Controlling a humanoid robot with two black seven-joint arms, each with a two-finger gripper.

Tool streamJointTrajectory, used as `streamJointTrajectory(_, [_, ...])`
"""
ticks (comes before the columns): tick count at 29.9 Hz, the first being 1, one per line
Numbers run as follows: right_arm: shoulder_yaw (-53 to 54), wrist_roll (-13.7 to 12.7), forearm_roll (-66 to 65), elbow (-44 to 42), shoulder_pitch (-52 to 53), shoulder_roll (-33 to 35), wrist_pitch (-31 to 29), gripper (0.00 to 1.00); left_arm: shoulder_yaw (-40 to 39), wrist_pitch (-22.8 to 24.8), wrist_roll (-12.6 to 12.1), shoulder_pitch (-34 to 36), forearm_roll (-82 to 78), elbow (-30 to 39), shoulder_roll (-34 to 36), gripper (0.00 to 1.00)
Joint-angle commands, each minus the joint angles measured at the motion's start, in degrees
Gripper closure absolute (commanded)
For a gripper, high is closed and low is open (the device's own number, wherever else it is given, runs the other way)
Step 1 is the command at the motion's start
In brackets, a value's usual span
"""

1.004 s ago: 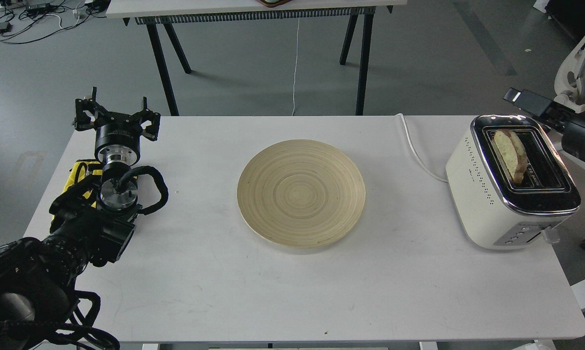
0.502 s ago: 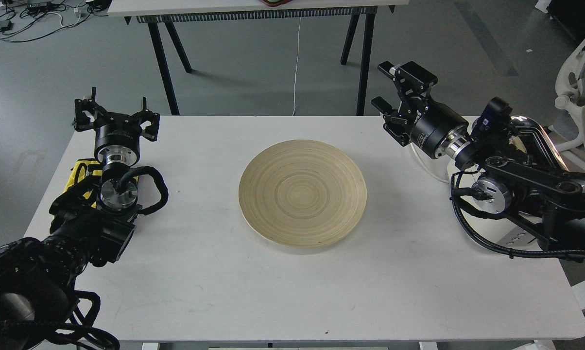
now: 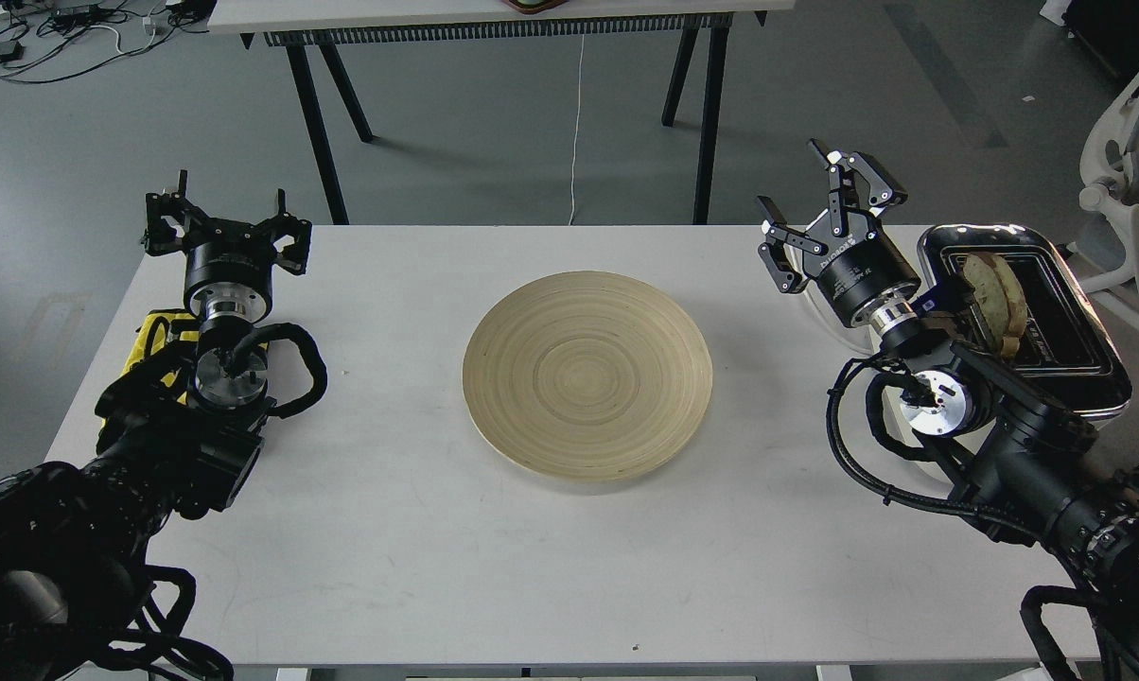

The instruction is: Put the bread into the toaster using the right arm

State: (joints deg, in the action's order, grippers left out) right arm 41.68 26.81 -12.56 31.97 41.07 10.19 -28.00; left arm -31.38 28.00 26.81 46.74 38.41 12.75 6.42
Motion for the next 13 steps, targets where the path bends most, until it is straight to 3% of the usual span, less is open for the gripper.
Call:
streamJointTrajectory(1, [0.06,0.0,-0.01,-0.06,-0.11,-0.26,0.0,0.13,0.0,0.0,0.0,0.01,0.0,0.0,0.0,0.0])
streamJointTrajectory(3, [-0.11,0.0,-0.01,-0.06,-0.38,-0.34,0.0,0.01,0.0,0.0,0.0,0.01,0.0,0.0,0.0,0.0])
streamJointTrajectory(13, [0.07,0.18,-0.01,-0.15,-0.47,-0.87,0.0,0.01,0.0,0.0,0.0,-0.07,0.0,0.0,0.0,0.0])
